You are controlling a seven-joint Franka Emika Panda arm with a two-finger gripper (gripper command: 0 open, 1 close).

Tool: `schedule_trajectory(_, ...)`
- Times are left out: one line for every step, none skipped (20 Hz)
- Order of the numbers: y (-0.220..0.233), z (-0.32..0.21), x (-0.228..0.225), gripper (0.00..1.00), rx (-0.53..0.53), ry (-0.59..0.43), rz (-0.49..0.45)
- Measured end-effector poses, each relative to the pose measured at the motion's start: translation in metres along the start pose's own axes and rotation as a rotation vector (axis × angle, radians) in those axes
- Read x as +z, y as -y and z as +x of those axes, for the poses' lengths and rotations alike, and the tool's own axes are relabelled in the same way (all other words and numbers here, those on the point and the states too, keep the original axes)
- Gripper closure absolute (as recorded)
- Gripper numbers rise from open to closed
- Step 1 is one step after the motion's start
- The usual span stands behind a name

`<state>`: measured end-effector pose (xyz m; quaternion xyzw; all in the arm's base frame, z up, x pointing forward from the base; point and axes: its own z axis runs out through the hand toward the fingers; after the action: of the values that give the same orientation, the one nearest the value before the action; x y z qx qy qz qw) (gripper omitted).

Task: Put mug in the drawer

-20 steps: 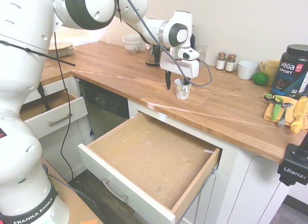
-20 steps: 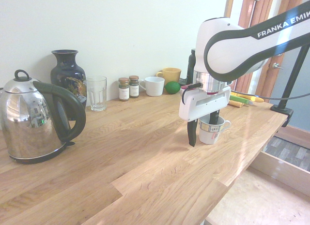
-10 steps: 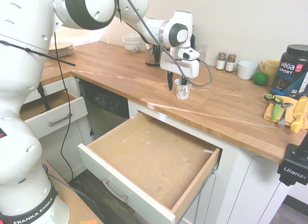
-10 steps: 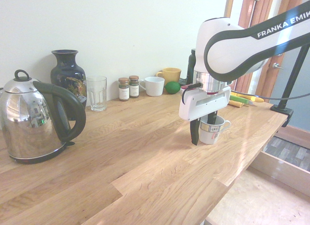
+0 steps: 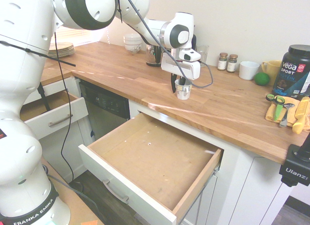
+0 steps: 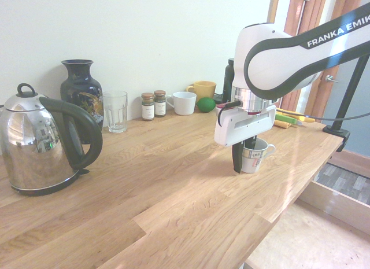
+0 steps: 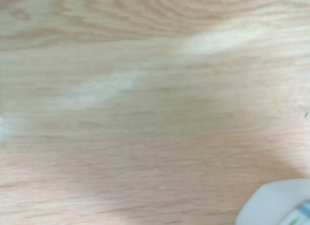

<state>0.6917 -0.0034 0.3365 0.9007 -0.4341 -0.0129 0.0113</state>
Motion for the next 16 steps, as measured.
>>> schedule_trajectory(-0.0005, 0.0006, 0.0001, 1.0, 0.001, -0.001, 0.0)
schedule_trajectory(-0.001, 0.0012, 0.0001, 1.0, 0.002, -0.002, 0.0)
schedule_trajectory(-0.0009, 0.0013, -0.0002, 1.0, 0.003, -0.002, 0.002)
schedule_trajectory(-0.0005, 0.0011, -0.001, 1.0, 0.002, -0.004, 0.004)
schedule_trajectory(-0.0005, 0.0014, -0.0023, 1.0, 0.002, -0.007, 0.007)
schedule_trajectory(-0.0005, 0.0015, -0.0034, 1.0, 0.002, -0.008, 0.008)
schedule_trajectory(-0.0009, 0.0019, -0.004, 1.0, 0.003, -0.009, 0.009)
schedule_trajectory(-0.0012, 0.0023, -0.0042, 1.0, 0.004, -0.009, 0.009)
schedule_trajectory(-0.0013, 0.0025, -0.0044, 1.0, 0.004, -0.01, 0.009)
schedule_trajectory(-0.0014, 0.0026, -0.0045, 1.0, 0.004, -0.01, 0.01)
schedule_trajectory(-0.0014, 0.0026, -0.0048, 1.0, 0.005, -0.01, 0.01)
schedule_trajectory(-0.0016, 0.0027, -0.005, 1.0, 0.005, -0.011, 0.01)
schedule_trajectory(-0.0019, 0.0027, -0.0055, 1.0, 0.005, -0.011, 0.01)
schedule_trajectory(-0.0023, 0.0024, -0.0062, 1.0, 0.005, -0.011, 0.011)
schedule_trajectory(-0.0031, 0.0018, -0.0072, 1.0, 0.005, -0.011, 0.011)
schedule_trajectory(-0.0043, 0.0005, -0.0082, 1.0, 0.005, -0.01, 0.01)
